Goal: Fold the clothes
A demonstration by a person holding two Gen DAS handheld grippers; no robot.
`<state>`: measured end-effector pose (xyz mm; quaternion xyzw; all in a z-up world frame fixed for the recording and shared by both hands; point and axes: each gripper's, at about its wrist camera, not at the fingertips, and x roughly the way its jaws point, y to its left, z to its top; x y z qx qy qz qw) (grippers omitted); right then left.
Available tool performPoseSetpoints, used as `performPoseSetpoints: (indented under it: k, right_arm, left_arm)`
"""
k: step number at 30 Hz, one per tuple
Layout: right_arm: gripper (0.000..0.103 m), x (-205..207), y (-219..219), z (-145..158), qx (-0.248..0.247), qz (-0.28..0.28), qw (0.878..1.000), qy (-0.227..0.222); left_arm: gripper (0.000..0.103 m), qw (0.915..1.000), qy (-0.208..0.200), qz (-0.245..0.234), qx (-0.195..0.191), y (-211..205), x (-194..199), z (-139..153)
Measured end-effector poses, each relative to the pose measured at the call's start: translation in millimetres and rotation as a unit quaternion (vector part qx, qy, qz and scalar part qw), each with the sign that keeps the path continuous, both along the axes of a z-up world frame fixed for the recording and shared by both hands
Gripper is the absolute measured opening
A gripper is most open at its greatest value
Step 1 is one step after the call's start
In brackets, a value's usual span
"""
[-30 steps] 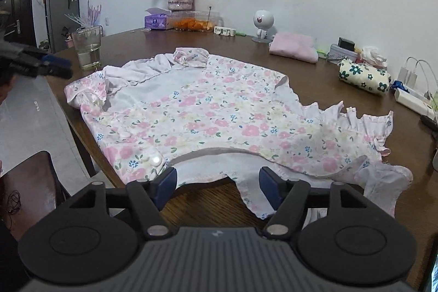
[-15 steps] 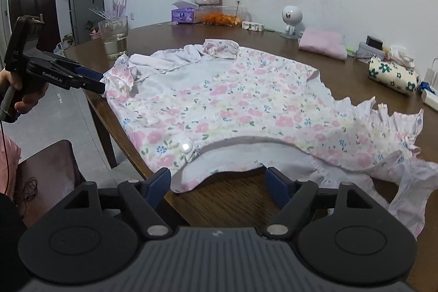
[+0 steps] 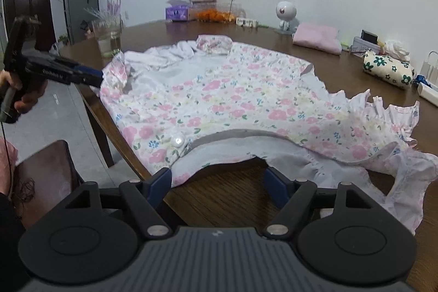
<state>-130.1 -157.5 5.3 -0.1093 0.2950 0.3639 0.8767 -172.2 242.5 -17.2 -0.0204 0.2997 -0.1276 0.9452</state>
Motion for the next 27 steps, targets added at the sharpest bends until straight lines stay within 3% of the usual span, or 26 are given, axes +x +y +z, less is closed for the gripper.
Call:
performPoseSetpoints:
  k: [3,9,10,12,14,15,17,21,27]
  right_arm:
    - [0.076,0.1,0.3,2.6,0.019,0.014,1.0,0.005]
    - [0.075,-2.1,25.0,-7.1,-0.01,0.039,0.999,0.007]
    - [0.072,-2.2,27.9,-8.9,-0.015,0.035,0.999,0.005]
    - [0.056,-1.5,28.2,-8.5,-0.003,0.031,0.999,0.005]
    - [0.017,0.0,27.2,-7.7,0.008,0.034,0.999,0.01]
    - [0.012,0.5,26.7,-7.3,0.012,0.035,0.999,0.012]
    - [0.003,-0.3,25.6,-6.4,0.012,0.034,0.999,0.015]
    - [0.003,-1.6,18.5,-0.5,0.039,0.031,0.998,0.029]
    - [0.003,22.5,6.2,16.8,0.098,0.005,0.995,0.029]
  left_arm:
    - [0.065,0.9997,-0.008,-0.021,-0.004,-3.1,-5.6,-1.3]
    - [0.063,0.9992,-0.013,-0.037,0.008,-7.4,3.1,-9.2]
    - [0.055,0.9991,-0.015,-0.039,0.007,-7.0,5.1,-9.9]
    - [0.04,0.9989,-0.019,-0.043,0.006,-6.2,9.1,-11.3]
    - [0.011,0.9982,-0.022,-0.056,-0.002,-4.3,10.8,-13.4]
    - [0.0,0.9979,-0.022,-0.06,-0.01,-3.0,10.5,-14.4]
    - [0.001,0.9972,-0.021,-0.067,-0.027,-0.1,9.3,-16.5]
    - [0.0,0.9951,-0.029,-0.062,-0.071,12.2,8.4,-16.7]
    - [0.0,0.9933,-0.066,-0.034,-0.089,21.5,35.0,0.4]
